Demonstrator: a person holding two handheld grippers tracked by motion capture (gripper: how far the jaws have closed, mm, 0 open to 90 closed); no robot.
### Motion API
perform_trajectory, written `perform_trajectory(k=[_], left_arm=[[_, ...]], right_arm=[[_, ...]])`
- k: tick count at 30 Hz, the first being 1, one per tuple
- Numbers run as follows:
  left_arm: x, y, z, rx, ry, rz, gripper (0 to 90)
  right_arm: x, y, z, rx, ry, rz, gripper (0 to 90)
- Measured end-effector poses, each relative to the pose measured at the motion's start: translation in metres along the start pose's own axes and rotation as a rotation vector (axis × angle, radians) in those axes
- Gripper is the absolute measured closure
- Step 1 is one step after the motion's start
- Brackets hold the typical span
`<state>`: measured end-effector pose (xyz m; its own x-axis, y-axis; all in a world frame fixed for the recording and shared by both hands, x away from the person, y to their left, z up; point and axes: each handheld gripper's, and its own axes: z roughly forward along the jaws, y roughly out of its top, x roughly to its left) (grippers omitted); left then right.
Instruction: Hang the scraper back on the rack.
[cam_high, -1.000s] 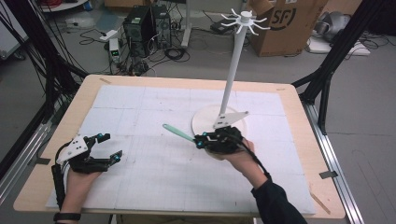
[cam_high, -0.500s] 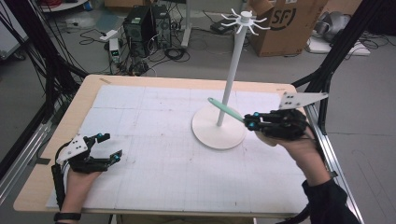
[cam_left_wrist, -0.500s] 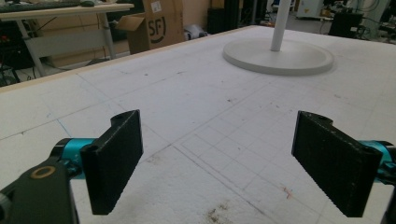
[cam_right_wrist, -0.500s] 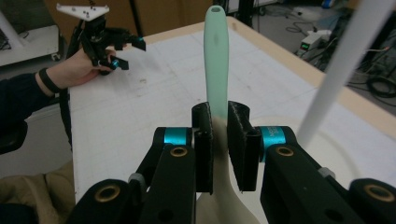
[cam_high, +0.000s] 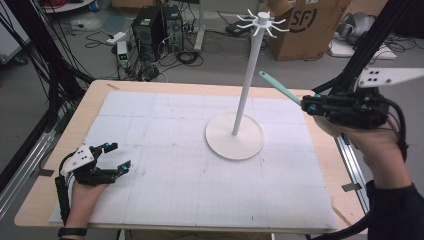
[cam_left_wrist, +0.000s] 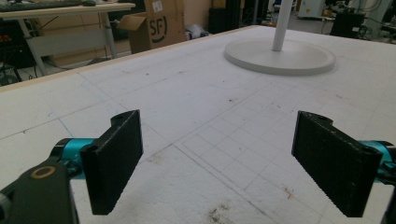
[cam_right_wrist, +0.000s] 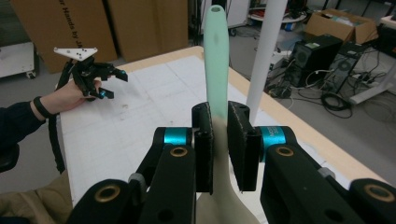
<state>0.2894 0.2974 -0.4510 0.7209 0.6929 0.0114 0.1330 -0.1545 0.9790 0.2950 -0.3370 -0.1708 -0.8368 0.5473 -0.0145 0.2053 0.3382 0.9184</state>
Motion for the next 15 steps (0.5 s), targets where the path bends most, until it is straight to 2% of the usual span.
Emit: perform_trajectory(k=[1,7,15], left_arm=[[0.000,0.000,0.000,0.002,-0.001,0.000,17.0],[0.000,0.000,0.000,0.002,-0.002,0.001,17.0],[0.000,0.000,0.000,0.002,0.000,0.001,17.1]], right_arm=[[-0.001,0.009,-0.008,0.003,-0.014,-0.006,81.4],[-0.004,0.028,-0.025,-0.004,-0.056,-0.008,81.4],[-0.003,0.042,-0.033,-0.027,-0.077,-0.024,81.3]])
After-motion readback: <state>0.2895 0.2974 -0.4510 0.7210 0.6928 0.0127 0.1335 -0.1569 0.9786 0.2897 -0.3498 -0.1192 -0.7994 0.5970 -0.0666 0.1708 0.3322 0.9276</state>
